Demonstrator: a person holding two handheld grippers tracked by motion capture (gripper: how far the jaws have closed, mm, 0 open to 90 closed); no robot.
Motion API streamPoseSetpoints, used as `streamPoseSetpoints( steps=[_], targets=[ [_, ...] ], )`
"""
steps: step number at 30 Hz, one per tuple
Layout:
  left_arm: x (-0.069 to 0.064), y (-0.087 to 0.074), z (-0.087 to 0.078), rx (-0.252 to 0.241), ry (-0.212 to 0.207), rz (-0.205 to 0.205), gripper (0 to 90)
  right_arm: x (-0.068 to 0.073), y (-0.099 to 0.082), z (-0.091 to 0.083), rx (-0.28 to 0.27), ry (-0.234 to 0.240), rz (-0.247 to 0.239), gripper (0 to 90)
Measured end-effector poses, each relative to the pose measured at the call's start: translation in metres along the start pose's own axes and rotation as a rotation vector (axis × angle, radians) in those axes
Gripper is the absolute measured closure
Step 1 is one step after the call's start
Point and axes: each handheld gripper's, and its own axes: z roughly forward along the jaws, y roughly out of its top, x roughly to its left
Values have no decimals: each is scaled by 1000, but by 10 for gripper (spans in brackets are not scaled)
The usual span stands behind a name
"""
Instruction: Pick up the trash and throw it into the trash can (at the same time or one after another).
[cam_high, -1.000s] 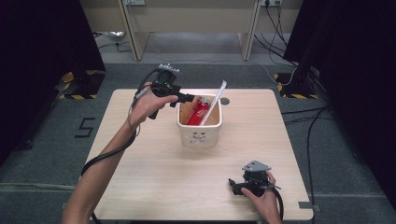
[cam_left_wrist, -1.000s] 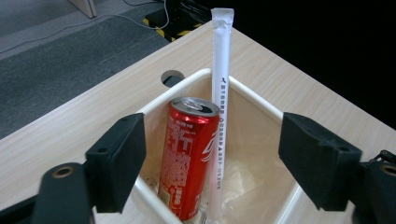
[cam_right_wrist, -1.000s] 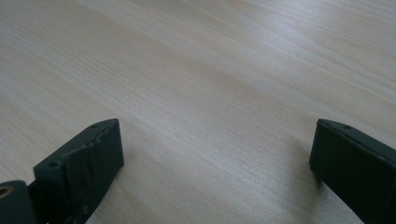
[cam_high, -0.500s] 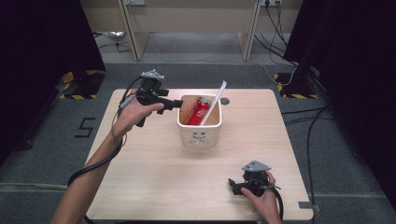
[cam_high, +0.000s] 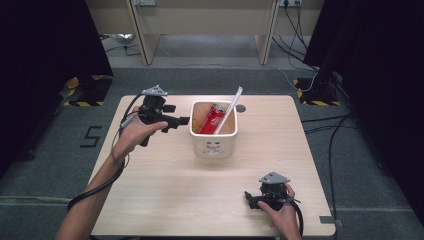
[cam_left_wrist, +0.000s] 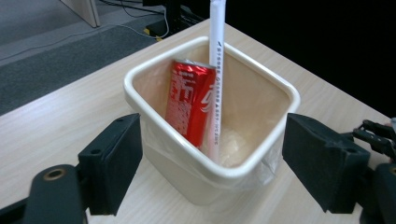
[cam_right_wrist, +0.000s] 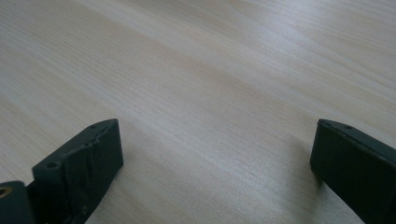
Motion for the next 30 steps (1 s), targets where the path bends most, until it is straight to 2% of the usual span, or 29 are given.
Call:
streamPoseSetpoints(
  steps=[13,20,27,30],
  targets=[
    [-6,-26,-6,-11,-6,6,201,0,0,0,0,-1,2,28],
    [-4,-43,-10,-25,6,-3,204,0,0,0,2,0,0,29],
    [-7,-60,-11,-30,5,6,219,0,0,0,4,-1,1,28],
    [-9,-70,-10,-32,18,10,219,0,0,0,4,-1,2,28]
  ],
)
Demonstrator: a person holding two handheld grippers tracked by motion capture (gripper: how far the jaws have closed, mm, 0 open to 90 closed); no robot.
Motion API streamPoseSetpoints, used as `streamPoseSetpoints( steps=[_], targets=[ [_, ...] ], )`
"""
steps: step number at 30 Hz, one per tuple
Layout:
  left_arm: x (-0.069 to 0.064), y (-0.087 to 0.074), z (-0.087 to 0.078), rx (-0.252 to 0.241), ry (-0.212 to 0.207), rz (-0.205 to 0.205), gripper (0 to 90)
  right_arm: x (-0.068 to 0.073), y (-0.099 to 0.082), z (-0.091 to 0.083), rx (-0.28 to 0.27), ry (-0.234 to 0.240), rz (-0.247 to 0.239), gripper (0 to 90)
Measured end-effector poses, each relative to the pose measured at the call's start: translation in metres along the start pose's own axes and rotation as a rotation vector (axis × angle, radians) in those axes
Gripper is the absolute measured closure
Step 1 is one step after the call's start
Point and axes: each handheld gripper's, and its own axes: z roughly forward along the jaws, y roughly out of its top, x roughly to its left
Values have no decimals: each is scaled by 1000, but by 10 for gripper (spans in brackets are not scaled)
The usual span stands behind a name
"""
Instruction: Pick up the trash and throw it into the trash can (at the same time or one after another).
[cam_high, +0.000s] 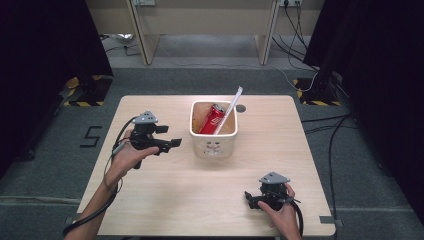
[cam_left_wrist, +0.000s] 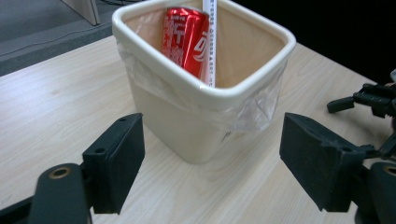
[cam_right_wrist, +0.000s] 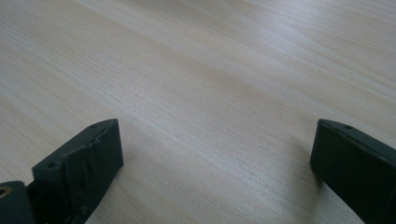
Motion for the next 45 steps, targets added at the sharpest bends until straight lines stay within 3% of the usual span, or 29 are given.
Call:
streamPoseSetpoints(
  steps=[12,22,30,38,45],
  targets=[
    [-3,-35,3,-8,12,-18,219,1,0,0,1,-1,5,28],
    [2,-58,8,-12,36,-27,219,1,0,0,2,-2,5,27],
    [12,-81,12,-21,43,-66,222,1,0,0,1,-3,5,27],
    [18,-101,19,27,67,-72,220,1,0,0,2,-4,6,25],
    [17,-114,19,31,86,-71,221,1,0,0,2,-4,6,25]
  ],
)
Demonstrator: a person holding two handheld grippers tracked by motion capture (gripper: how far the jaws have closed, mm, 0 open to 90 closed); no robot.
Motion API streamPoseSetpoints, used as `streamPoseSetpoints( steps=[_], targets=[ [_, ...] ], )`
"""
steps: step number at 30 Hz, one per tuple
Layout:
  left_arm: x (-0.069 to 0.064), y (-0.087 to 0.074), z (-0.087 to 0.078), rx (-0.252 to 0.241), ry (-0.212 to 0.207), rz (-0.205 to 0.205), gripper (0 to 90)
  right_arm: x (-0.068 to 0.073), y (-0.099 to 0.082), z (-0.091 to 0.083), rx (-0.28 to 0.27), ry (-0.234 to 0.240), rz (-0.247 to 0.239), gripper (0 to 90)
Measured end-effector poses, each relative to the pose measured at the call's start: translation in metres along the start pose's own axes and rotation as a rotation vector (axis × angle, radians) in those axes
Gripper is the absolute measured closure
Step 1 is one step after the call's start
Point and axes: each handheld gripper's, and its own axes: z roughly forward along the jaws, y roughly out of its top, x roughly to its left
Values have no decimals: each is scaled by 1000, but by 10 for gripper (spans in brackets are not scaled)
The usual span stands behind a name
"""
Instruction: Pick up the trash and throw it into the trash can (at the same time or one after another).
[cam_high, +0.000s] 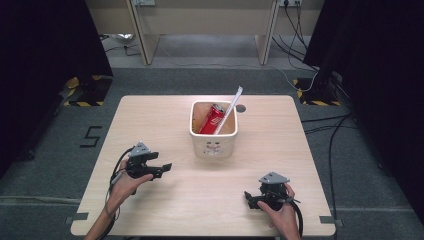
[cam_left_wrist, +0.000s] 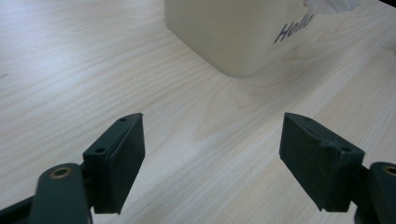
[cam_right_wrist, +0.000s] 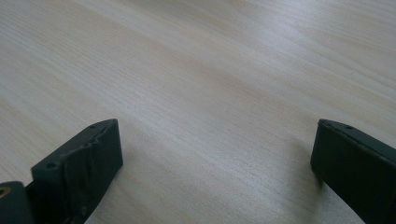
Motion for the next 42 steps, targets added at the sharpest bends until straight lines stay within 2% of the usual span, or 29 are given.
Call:
streamPoseSetpoints(
  steps=[10,17,24,33,42],
  targets=[
    [-1,-15,3,44,-3,-6,215,0,0,0,0,0,0,26],
    [-1,-26,4,53,10,-15,216,0,0,0,0,0,0,25],
    [-5,-33,4,92,34,1,207,0,0,0,0,0,0,26],
    [-9,-38,0,104,49,-4,158,0,0,0,0,-1,0,26],
    [-16,-42,-2,109,51,28,160,0,0,0,0,0,0,26]
  ],
)
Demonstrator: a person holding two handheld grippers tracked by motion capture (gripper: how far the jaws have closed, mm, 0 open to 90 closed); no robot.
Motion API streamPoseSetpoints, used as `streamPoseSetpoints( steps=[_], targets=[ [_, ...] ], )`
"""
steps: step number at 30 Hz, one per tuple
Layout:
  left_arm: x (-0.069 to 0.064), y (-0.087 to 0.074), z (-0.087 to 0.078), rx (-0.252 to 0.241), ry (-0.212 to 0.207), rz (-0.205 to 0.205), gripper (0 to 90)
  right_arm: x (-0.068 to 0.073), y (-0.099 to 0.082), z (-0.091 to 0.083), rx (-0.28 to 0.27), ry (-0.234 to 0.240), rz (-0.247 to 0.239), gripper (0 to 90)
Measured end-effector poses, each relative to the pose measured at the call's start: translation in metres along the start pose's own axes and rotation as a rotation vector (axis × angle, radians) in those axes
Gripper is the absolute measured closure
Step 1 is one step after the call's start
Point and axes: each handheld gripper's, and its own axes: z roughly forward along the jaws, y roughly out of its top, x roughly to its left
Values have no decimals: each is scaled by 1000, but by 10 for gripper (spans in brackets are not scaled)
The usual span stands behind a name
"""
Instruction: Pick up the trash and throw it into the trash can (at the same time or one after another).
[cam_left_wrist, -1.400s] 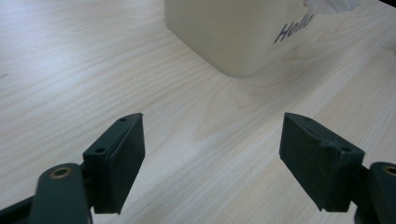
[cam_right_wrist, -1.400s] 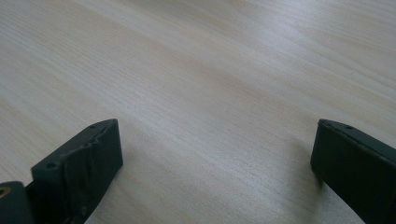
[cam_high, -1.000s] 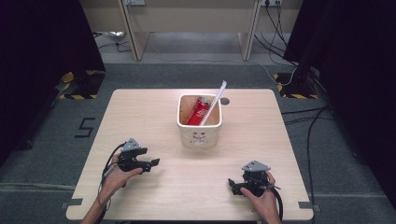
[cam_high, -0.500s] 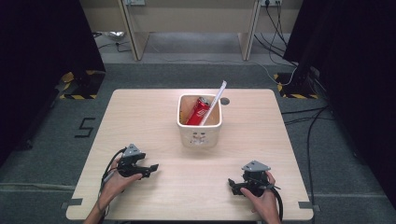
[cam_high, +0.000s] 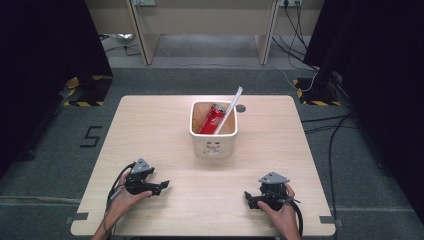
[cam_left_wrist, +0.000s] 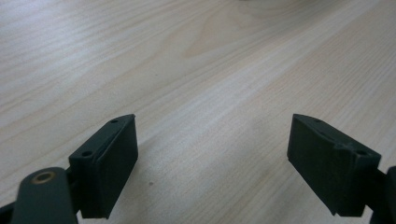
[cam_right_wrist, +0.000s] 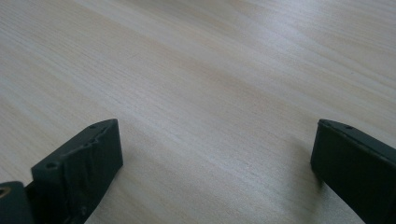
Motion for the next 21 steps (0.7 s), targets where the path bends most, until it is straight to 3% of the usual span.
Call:
streamPoseSetpoints(
  steps=[14,21],
  targets=[
    [-6,-7,-1,12,3,13,159,0,0,0,0,0,0,25],
    [-8,-12,-5,22,22,39,158,0,0,0,0,-1,0,26]
  ],
)
